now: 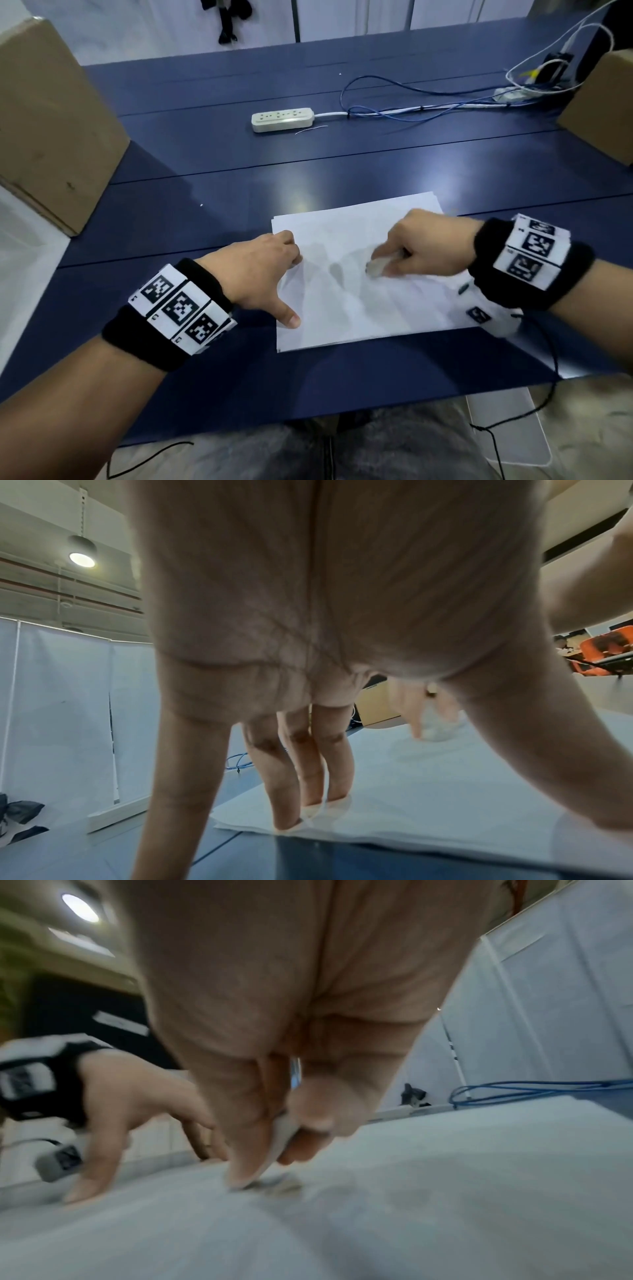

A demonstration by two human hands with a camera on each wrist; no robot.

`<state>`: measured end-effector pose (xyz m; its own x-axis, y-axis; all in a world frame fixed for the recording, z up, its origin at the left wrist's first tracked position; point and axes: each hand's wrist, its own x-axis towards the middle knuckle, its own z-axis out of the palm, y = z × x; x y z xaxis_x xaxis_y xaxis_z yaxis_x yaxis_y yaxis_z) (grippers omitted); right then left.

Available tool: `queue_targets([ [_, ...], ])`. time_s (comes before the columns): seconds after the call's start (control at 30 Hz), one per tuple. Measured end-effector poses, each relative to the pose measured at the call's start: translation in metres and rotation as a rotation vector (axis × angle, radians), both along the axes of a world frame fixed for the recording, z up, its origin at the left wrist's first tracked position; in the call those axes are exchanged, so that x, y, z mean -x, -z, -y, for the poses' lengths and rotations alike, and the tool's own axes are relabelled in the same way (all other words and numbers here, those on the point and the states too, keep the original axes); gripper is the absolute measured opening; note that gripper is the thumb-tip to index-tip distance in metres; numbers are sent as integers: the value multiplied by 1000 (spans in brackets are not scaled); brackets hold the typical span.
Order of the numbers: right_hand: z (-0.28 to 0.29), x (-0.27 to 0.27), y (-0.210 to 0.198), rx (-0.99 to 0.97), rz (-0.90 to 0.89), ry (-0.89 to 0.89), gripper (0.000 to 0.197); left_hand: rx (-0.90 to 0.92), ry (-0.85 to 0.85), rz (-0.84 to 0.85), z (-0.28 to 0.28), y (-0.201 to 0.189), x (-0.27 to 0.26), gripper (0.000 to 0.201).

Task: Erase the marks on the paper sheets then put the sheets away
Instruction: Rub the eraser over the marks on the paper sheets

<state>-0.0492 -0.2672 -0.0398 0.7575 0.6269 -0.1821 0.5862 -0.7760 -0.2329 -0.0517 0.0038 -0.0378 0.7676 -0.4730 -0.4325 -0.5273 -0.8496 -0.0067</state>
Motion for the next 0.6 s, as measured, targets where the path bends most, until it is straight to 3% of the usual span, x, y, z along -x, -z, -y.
queue_targets([
  [0.07,5,-10,2,29,80,34,45,-3,1,2,0,-1,0,95],
  [0.13,6,-3,1,69,81,-12,35,-4,-4,1,0,-1,0,97],
  [0.27,-1,25,-3,59,-149,-177,53,-5,-9,-1,0,0,1,97],
  [0.37,-1,6,-3,83,-50,-100,27,-2,-2,-2,1,-1,1,97],
  [0.47,0,-12,-2,96,77,19,35,10,-7,-3,0,-1,2,97],
  [0.6,1,15,-2,113,-16,-145,27,10,-14,-7,-1,-1,2,96],
])
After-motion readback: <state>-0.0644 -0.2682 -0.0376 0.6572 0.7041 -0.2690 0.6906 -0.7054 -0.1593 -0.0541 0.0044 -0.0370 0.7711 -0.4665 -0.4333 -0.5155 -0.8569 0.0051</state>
